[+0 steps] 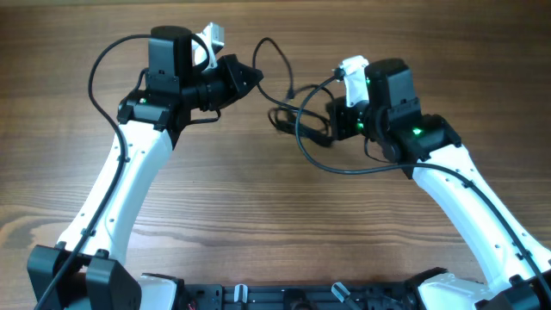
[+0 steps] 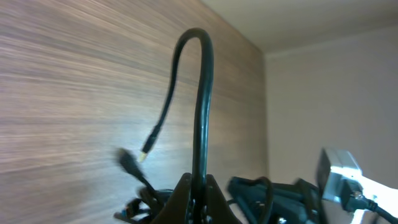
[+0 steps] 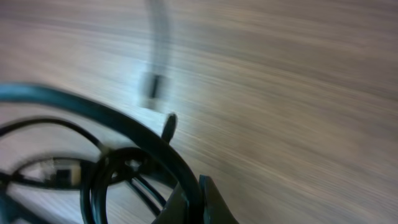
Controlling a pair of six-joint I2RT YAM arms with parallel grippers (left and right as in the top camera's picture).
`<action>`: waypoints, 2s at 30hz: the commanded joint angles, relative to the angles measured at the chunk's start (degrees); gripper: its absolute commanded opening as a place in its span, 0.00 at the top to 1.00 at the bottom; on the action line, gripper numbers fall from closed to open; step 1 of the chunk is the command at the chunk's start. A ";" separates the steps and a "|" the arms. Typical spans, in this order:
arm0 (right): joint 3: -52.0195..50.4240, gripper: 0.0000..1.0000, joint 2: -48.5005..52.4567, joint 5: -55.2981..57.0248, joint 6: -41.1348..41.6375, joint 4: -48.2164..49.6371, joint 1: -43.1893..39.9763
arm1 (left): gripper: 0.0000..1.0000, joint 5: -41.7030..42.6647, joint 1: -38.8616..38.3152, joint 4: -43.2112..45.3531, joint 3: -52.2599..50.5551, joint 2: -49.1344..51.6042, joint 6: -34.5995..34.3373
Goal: Untangle cables
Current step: 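Pull the cable apart, moving the right gripper back and right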
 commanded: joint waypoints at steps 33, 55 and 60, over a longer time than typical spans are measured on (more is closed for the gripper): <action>23.56 0.96 0.28 -11.06 -2.38 3.89 -11.08 | 0.96 -29.05 7.30 -21.14 0.74 -2.56 16.63; 35.39 0.96 3.85 0.50 7.87 -6.38 -12.70 | 0.96 -25.73 7.30 -22.67 0.74 -0.15 23.45; 36.09 0.96 6.10 -12.46 3.41 -8.00 -13.75 | 0.96 -25.73 7.30 -22.47 0.74 -0.15 24.06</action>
